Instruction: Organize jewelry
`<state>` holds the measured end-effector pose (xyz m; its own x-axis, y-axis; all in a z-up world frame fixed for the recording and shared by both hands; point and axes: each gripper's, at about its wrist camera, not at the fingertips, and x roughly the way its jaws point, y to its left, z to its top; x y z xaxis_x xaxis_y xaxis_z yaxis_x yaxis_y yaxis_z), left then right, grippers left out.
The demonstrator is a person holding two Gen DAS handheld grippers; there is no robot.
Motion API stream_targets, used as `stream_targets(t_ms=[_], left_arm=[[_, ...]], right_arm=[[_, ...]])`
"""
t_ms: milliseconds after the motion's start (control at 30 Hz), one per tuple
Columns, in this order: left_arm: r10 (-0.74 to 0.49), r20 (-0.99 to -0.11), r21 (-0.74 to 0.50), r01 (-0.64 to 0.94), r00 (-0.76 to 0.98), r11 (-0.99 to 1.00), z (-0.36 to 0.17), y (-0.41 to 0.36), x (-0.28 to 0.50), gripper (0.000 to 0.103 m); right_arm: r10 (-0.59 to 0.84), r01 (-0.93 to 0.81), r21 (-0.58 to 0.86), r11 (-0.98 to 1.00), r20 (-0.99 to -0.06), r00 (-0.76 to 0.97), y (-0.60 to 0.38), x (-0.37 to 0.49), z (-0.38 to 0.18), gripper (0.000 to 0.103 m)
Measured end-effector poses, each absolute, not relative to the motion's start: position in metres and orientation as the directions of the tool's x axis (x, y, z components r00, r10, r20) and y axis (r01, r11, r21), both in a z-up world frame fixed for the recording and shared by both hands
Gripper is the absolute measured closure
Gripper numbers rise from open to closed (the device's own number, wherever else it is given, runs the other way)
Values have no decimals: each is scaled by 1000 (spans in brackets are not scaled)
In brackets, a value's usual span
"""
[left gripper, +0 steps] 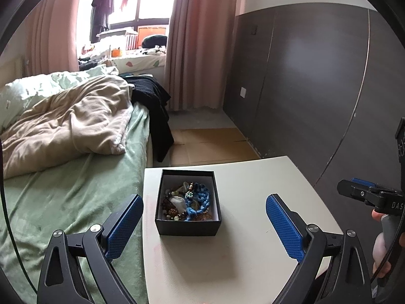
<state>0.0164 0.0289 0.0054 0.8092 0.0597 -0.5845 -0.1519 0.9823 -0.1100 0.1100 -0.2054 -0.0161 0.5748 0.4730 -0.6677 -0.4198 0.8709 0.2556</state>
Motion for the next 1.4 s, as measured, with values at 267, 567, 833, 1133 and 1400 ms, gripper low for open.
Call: stream_targets(t_ms=[267,567,833,1133,1400], left_arm=[[61,-571,-103,-145,819,984,7,25,15,5],[81,-574,-83,-156,815,984,5,23,14,5],[72,-570,-112,-164,818,980,7,28,15,5],[66,-562,-115,-157,825,981,7,28,14,5],[69,-553,-93,-144,830,985,9,23,12,5]], right_arm=[[466,-437,224,871,-660,589,-201,107,-17,0],[472,-439,232,868,-661,583,-203,106,-19,0],[468,-438,228,870,-663,584,-202,105,-19,0],[463,-440,216,872,-659,593,-204,103,-16,0],[459,-438,210,874,-653,603,-207,100,-11,0]])
